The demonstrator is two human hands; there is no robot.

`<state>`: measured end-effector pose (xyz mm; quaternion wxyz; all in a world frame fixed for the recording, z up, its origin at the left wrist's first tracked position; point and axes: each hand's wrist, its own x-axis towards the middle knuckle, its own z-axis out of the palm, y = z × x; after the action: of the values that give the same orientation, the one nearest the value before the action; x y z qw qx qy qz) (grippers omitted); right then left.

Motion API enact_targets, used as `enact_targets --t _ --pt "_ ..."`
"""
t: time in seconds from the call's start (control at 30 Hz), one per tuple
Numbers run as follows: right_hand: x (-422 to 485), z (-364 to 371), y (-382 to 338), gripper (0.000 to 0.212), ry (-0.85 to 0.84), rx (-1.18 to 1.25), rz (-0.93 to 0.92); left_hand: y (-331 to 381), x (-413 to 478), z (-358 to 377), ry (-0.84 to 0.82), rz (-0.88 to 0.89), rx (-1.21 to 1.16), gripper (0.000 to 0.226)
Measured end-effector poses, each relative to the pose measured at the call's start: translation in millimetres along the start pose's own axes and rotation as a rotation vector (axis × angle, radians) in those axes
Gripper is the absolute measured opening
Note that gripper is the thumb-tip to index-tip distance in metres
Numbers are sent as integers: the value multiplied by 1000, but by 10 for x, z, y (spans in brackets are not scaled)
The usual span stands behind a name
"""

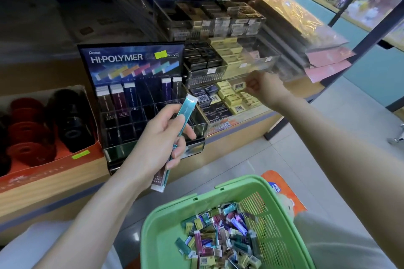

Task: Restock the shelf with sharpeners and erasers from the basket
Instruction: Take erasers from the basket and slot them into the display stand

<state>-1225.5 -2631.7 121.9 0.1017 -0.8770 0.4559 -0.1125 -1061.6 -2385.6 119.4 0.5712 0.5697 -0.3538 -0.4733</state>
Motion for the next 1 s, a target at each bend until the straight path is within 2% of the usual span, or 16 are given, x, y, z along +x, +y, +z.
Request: enact_targets --t 0.17,0.4,0.6,0.73,0.8,0.9,1.0 --pt "95 70 33 20 23 56 8 7 0 -5 -12 -4 1 23" --pt "139 102 17 32 25 170 108 7 2 -19 -29 -14 -2 23" --pt "144 141 47 26 23 242 197 2 2 -24 -30 -20 5 23" --pt "155 169 76 15 33 500 289 0 4 -25 -30 -22 13 23" --pt "168 139 69 5 3 554 323 4 2 -23 -30 -25 10 23" --pt "192 43 47 9 -87 585 333 8 4 -24 -34 -24 12 23" --pt "229 49 17 10 -86 589 339 4 9 -31 -38 -26 10 23"
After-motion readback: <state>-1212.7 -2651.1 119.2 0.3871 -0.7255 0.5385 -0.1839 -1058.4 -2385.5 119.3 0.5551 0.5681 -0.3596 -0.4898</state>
